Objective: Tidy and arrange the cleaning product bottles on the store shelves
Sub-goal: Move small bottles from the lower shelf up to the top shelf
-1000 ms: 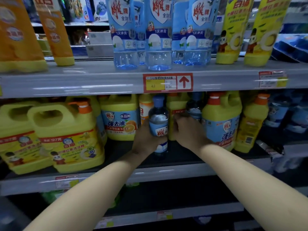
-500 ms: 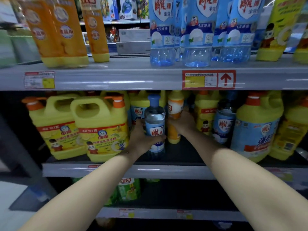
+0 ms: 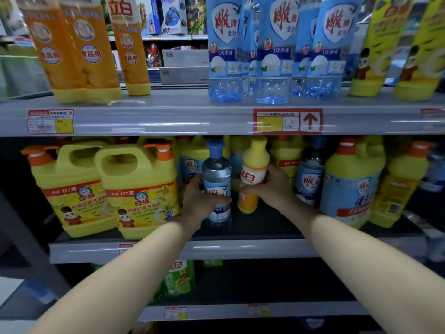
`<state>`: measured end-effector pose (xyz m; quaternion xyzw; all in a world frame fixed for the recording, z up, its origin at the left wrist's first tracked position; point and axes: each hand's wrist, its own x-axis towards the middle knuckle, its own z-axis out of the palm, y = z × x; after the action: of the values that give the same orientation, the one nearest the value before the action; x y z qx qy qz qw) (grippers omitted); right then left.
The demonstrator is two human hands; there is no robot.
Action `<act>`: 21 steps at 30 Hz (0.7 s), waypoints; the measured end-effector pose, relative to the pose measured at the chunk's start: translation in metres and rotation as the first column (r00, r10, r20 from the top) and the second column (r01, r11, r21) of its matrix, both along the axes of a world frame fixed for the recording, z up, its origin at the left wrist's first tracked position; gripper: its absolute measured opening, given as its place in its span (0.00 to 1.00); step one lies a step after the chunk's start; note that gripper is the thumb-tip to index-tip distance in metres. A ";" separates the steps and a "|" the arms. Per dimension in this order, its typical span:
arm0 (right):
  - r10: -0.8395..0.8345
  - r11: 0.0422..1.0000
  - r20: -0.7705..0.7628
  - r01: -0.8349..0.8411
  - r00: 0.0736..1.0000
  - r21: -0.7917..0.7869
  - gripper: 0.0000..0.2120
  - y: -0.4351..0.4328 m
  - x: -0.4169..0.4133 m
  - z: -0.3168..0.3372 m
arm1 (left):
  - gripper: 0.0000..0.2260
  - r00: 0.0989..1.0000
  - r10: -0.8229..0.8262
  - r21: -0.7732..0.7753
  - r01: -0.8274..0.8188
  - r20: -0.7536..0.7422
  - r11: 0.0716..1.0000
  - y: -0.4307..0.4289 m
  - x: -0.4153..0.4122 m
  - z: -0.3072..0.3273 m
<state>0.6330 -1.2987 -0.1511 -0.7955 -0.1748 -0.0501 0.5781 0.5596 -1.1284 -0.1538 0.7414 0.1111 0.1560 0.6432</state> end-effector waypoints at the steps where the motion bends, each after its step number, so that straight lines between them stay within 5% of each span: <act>1: 0.015 1.000 0.010 -0.015 1.000 0.000 0.27 -0.004 -0.005 0.004 | 0.30 1.000 -0.020 -0.003 0.020 0.006 1.000 0.000 -0.003 0.001; 13: 0.166 0.983 0.038 -0.163 0.985 -0.082 0.24 -0.054 -0.067 0.040 | 0.29 0.964 -0.264 0.056 0.262 0.033 0.963 -0.005 -0.042 0.033; 21: 0.229 0.973 0.234 -0.225 0.945 -0.047 0.22 -0.079 -0.111 0.096 | 0.24 0.913 -0.398 0.140 0.385 0.084 0.912 -0.024 -0.081 0.067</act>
<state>0.5224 -1.3782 -0.0551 -0.7639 -0.3337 -0.0766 0.5470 0.4788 -1.1525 -0.0868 0.7761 -0.0852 0.0711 0.6208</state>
